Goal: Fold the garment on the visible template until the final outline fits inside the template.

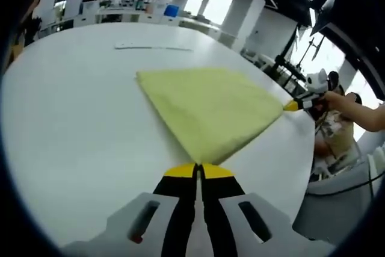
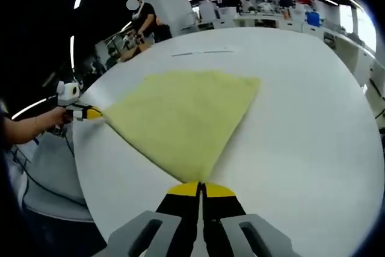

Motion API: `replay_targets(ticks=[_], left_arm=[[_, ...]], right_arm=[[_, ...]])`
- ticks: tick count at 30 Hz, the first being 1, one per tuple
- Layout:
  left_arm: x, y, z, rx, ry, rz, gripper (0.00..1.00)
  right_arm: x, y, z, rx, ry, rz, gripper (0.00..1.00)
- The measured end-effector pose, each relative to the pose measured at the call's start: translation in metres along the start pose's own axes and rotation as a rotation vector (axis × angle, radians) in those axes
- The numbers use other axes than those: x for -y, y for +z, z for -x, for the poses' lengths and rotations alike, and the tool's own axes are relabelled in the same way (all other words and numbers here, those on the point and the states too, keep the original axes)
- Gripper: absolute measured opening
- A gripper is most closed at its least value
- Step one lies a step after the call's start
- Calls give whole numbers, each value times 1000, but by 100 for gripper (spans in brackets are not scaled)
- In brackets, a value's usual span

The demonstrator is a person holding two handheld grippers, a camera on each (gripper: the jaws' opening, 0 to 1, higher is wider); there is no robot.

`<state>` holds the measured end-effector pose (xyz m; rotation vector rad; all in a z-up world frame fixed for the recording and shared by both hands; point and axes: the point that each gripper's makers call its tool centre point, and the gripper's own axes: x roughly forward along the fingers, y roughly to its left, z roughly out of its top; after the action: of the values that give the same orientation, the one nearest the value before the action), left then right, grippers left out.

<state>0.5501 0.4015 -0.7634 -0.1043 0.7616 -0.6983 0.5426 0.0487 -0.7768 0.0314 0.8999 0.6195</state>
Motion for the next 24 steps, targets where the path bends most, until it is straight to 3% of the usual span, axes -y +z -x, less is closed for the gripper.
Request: replay_targets(ticks=[24], left_arm=[[3, -17, 12, -17, 1, -32, 0]], right_arm=[[-13, -18, 9, -22, 12, 10, 0]])
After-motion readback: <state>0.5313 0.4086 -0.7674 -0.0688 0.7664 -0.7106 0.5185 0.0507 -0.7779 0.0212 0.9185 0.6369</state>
